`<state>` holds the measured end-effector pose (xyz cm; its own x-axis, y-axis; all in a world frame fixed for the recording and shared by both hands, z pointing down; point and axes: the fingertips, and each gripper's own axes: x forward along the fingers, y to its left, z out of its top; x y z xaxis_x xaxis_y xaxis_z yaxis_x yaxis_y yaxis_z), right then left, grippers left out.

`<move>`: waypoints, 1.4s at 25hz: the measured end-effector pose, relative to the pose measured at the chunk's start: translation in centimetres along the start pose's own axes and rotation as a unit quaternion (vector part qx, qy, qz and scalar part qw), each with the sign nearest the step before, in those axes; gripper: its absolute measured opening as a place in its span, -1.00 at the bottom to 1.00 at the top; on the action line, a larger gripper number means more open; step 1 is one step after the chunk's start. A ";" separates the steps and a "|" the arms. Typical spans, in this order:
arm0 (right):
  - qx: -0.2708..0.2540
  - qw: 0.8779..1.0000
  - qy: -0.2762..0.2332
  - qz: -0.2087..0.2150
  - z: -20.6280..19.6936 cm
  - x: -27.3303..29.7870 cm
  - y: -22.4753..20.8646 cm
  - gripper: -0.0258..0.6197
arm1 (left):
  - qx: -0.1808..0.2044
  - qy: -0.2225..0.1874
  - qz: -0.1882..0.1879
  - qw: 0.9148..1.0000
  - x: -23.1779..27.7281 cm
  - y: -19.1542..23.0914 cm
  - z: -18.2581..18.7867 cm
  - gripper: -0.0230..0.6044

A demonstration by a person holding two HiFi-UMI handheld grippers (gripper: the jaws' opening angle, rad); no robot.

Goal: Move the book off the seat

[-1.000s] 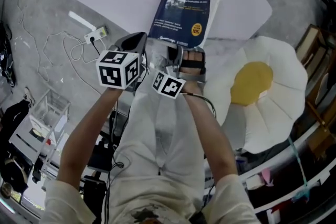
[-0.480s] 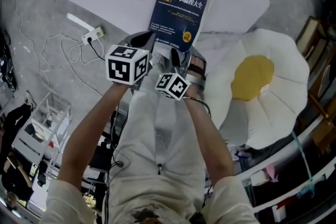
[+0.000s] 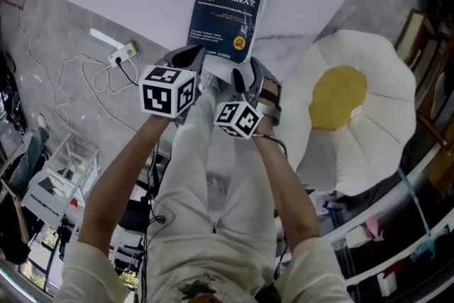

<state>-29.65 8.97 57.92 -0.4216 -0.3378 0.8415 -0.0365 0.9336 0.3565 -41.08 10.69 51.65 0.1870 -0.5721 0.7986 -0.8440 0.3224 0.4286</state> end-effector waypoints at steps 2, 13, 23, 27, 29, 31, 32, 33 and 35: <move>0.004 1.000 -0.001 0.005 -0.1 -0.7 -0.4 -0.06 | 0.003 0.001 -0.002 1.000 -0.2 -0.7 0.0 -0.89; 0.011 0.999 -0.044 0.009 2.6 -7.3 -4.7 -0.08 | 0.015 -0.013 0.001 1.000 -3.3 -6.6 1.1 -0.89; -0.009 0.994 -0.105 0.028 5.6 -16.1 -7.6 -0.32 | -0.005 -0.041 0.019 0.999 -10.2 -12.6 2.9 -0.89; -0.007 0.991 -0.132 0.037 6.9 -20.4 -9.3 -0.39 | -0.014 -0.054 0.024 0.998 -12.9 -15.0 3.5 -0.89; -0.006 0.987 -0.151 0.045 7.5 -22.6 -10.1 -0.42 | -0.014 -0.059 0.026 0.998 -14.1 -16.0 3.7 -0.89; -0.008 0.984 -0.171 0.047 8.2 -24.7 -11.3 -0.47 | -0.010 -0.066 0.028 0.997 -15.3 -16.9 4.1 -0.89; -0.004 0.983 -0.178 0.048 8.5 -25.7 -11.9 -0.52 | -0.007 -0.069 0.028 0.997 -15.9 -17.3 4.4 -0.89; 0.001 0.982 -0.184 0.049 8.7 -26.8 -12.6 -0.56 | -0.005 -0.072 0.029 0.997 -16.5 -17.7 4.7 -0.89; 0.004 0.980 -0.194 0.044 9.2 -28.8 -13.7 -0.66 | -0.001 -0.077 0.030 0.997 -17.7 -18.3 5.2 -0.89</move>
<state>-25.34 6.98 25.05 -0.7365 -0.1854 0.6506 0.0102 0.9586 0.2847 -31.53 10.96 27.46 0.0561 -0.6602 0.7490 -0.8500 0.3619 0.3827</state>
